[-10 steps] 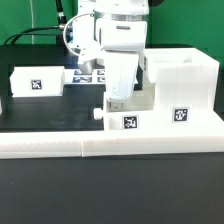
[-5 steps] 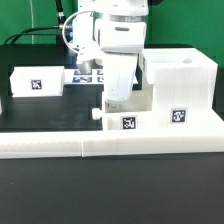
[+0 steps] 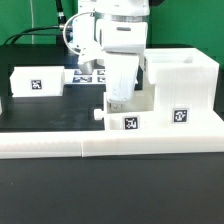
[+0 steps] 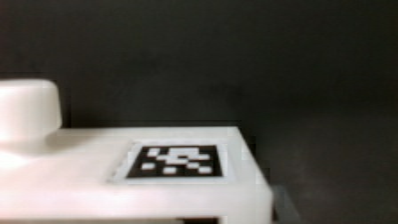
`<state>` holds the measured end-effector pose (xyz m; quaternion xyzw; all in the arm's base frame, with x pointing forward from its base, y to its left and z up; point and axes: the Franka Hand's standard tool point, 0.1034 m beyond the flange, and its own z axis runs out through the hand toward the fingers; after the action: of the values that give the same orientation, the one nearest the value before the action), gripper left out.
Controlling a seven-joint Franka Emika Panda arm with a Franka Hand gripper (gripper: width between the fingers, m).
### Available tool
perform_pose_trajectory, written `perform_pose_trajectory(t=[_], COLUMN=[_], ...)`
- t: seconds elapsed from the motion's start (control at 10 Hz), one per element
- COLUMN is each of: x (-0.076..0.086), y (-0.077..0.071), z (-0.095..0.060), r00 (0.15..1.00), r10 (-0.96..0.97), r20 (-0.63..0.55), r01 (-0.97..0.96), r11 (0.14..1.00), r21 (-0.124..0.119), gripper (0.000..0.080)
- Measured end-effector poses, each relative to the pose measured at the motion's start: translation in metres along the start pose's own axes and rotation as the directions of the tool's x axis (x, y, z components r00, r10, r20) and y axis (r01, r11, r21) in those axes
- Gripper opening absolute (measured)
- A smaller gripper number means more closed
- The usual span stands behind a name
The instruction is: Assemble drawer
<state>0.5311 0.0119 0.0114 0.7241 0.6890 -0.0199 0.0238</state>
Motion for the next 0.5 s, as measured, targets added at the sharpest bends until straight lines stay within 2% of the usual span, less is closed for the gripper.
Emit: perform_pose_trajectory(t=[0.3,0.4,0.5], x=[0.0011,0.001,0.001], y=[0.0014,0.0014,0.0013], z=[-0.0006,-0.0006,-0.0006], r00=[1.0,1.0,1.0], r10=[0.027,0.027,0.027], r20=[0.004,0.004,0.004], r01=[-0.027,-0.027,-0.027], r11=[1.0,1.0,1.0], r21=[-0.001,-0.002,-0.002], gripper=[0.0044,0.0144,0.0144])
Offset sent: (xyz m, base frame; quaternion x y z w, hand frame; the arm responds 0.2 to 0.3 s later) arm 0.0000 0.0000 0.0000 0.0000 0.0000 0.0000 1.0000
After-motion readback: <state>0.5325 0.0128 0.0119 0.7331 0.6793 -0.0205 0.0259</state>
